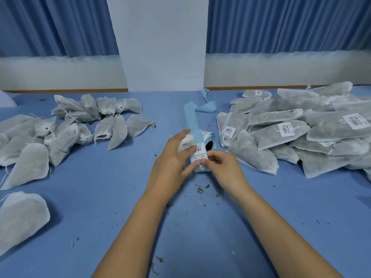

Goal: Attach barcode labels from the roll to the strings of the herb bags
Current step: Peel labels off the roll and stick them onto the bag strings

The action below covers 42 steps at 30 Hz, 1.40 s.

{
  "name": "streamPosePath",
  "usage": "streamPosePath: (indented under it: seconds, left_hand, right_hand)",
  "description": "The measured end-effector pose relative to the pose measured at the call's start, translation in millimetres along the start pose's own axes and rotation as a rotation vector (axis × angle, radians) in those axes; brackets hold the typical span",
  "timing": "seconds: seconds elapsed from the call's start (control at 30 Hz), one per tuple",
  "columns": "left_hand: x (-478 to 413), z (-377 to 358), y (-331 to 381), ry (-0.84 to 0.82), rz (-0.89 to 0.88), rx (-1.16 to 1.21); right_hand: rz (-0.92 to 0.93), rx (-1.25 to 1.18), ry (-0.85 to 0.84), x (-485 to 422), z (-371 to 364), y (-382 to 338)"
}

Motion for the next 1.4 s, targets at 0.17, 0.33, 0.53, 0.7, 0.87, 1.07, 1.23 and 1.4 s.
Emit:
streamPosePath:
  seconds: [0.17,0.33,0.53,0.7,0.87,1.07,1.23,1.4]
  left_hand:
    - [0.9,0.3,1.3,0.030,-0.001,0.030]
    - [1.2,2.5,0.9,0.059,0.012,0.077]
    - [3.0,0.9,-7.0,0.065,0.085,0.235]
    - [8.0,32.1,-16.2,0.497,0.289,0.289]
    - [17.4,54.8,-12.6,0.706,0.183,0.170]
    - [12.6,37.9,18.8,0.544,-0.224,0.088]
    - [13.0,31.8,23.4,0.455,-0.272,0.070]
    - [7.8,33.5,16.5,0.342,-0.049,0.247]
  right_hand:
    - [0.127,0.185,-0.048,4.3,-2.6,-8.5]
    - [0.211,0.269,-0.073,6.7,-4.1,-14.6]
    - [0.270,0.312,-0.090,9.5,-4.6,-19.1]
    - [0.136,0.312,-0.022,7.1,2.6,-11.4]
    - [0.144,0.204,0.290,8.3,21.5,-16.0]
    - [-0.015,-0.335,-0.033,20.1,-0.6,-25.5]
    - [-0.120,-0.464,-0.104,20.4,0.8,-26.9]
    - [-0.173,-0.495,-0.111,19.4,5.6,-25.5]
Point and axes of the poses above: each hand's wrist, its own x-axis away from the middle knuckle, its own z-axis out of the back of the hand, y = z × x, the point moved 5 cm from there along -x, towards the middle knuckle, and after that the axes turned 4 degrees about -x, right-handed, at the moved point
